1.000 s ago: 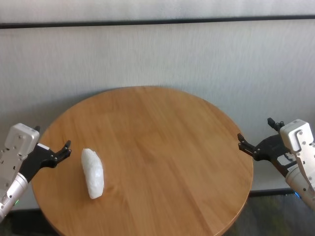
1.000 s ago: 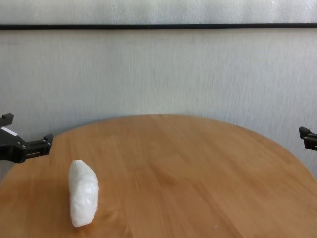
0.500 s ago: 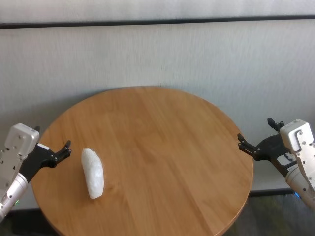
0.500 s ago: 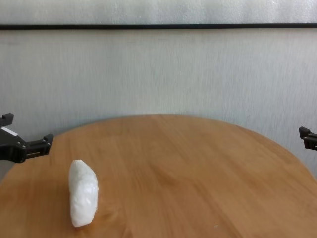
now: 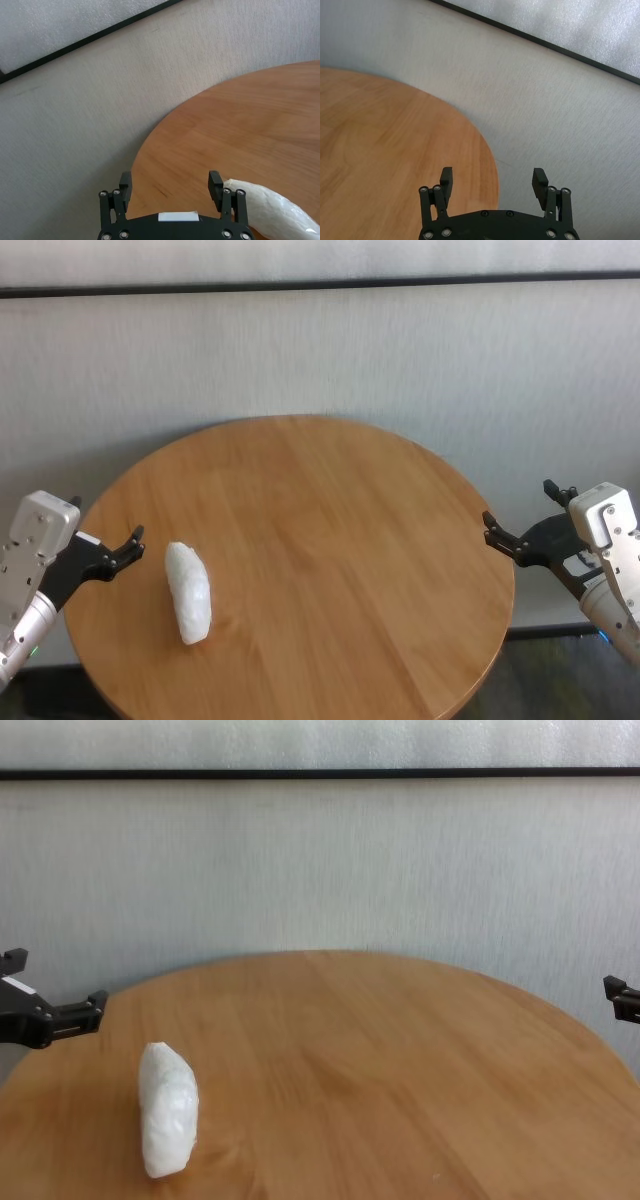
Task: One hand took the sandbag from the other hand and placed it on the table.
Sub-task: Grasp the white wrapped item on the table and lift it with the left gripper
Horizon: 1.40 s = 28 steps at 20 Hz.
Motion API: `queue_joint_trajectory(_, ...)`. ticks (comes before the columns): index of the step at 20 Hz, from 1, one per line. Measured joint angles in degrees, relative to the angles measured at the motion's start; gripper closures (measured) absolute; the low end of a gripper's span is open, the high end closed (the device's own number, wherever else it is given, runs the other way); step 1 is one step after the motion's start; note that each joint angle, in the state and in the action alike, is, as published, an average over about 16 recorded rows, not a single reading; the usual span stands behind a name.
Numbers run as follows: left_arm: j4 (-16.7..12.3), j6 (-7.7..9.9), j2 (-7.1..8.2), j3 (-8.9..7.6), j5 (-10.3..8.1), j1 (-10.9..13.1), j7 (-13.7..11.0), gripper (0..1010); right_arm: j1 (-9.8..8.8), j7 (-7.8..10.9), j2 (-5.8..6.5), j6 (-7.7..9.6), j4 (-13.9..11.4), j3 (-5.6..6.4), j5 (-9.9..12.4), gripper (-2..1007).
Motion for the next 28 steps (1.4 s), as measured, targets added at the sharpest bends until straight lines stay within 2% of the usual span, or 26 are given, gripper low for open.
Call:
queue_joint_trajectory(4,-2.0,3.08,0.73,-0.92,-1.45,0.6,-1.1,8,0.0,0.0,0.0,0.0,0.0,0.0,0.0,4)
queue_joint_trajectory(7,-4.6,6.75,1.56,-2.22,-3.67,1.4,-2.4,8,0.0,0.0,0.0,0.0,0.0,0.0,0.0,4)
queue_joint_trajectory(11,-9.1,13.61,2.83,-4.18,-7.74,2.5,-4.9,8,0.0,0.0,0.0,0.0,0.0,0.0,0.0,4)
queue_joint_trajectory(16,-14.7,24.52,3.63,-6.26,-13.55,3.7,-7.3,8,0.0,0.0,0.0,0.01,0.0,0.0,0.0,4)
queue_joint_trajectory(19,-17.2,30.61,3.2,-6.77,-16.24,3.9,-7.7,8,0.0,0.0,0.0,0.01,0.0,0.0,0.0,4)
queue_joint_trajectory(22,-18.9,36.17,2.13,-6.59,-17.78,3.6,-7.1,8,0.0,0.0,0.0,0.0,0.0,0.0,0.0,4)
queue_joint_trajectory(25,-19.9,40.82,0.51,-5.91,-18.28,3.1,-5.7,8,0.0,0.0,0.0,0.0,0.0,0.0,0.0,4)
queue_joint_trajectory(28,-20.6,44.59,-1.41,-5.01,-17.95,2.4,-3.7,8,0.01,0.0,0.0,0.0,0.0,0.0,0.0,4)
